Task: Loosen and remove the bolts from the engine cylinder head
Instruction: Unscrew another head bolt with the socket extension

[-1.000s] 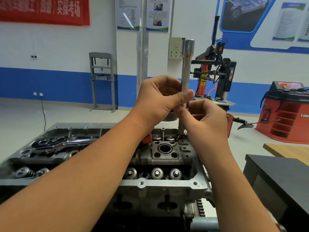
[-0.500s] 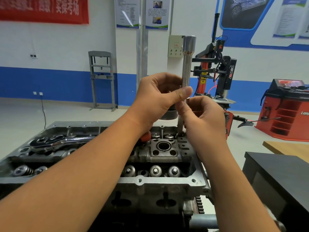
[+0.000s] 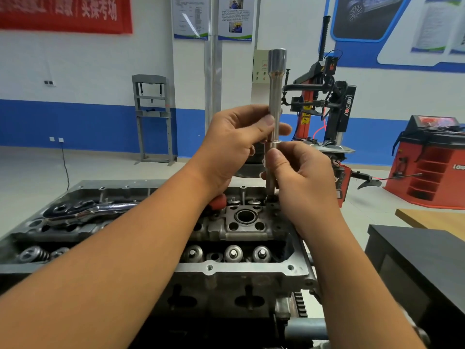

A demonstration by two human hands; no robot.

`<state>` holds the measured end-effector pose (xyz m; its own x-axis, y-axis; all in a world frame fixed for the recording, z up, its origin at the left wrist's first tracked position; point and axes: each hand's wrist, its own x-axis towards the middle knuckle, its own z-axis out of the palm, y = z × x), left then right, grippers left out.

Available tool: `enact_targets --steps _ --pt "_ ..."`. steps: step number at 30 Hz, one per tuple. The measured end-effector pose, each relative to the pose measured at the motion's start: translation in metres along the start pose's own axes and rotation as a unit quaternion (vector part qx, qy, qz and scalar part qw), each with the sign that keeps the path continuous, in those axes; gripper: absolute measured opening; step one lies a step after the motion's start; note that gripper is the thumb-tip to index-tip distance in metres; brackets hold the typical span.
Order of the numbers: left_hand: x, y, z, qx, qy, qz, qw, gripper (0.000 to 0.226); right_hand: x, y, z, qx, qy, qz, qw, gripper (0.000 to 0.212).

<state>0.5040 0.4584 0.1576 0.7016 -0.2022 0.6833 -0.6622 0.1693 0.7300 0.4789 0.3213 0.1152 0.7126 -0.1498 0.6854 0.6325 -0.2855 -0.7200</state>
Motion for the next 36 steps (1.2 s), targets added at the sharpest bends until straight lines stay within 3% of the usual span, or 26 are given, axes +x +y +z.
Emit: enact_targets --steps 4,8,13,16,19,25,31,36 --pt "-0.0009 -0.0001 0.0016 0.022 0.015 0.019 0.999 0.017 -0.0005 -0.0007 -0.0013 0.033 -0.002 0.011 0.999 0.003" --pt "0.0001 -0.0001 0.001 0.046 0.056 0.022 0.997 0.021 -0.0006 0.0007 -0.0016 0.013 0.044 -0.002 0.999 0.016" --pt "-0.0005 0.0004 0.0024 0.013 0.013 0.013 1.0 0.015 0.0002 0.0005 0.0005 0.043 0.028 0.009 0.999 0.014" --pt "0.0003 -0.0002 0.0027 0.036 0.033 0.029 0.998 0.01 0.0006 0.0003 -0.0013 0.07 0.018 0.02 0.997 0.009" --pt "-0.0006 0.0007 0.0026 0.048 0.061 0.035 0.996 0.021 -0.0004 0.0015 -0.0026 0.025 0.032 0.01 0.999 0.021" --pt "-0.0005 -0.0007 0.0036 0.021 0.017 0.02 0.999 0.017 0.0016 0.0014 -0.0016 0.085 0.003 0.033 0.996 0.017" --pt "-0.0021 0.0022 0.0039 0.062 0.08 0.021 0.995 0.022 -0.0002 0.0041 -0.0031 0.058 0.041 0.029 0.997 0.022" --pt "-0.0025 0.0028 0.0032 0.022 0.018 0.018 0.999 0.016 0.001 0.0034 -0.0031 0.085 -0.004 0.028 0.996 0.019"
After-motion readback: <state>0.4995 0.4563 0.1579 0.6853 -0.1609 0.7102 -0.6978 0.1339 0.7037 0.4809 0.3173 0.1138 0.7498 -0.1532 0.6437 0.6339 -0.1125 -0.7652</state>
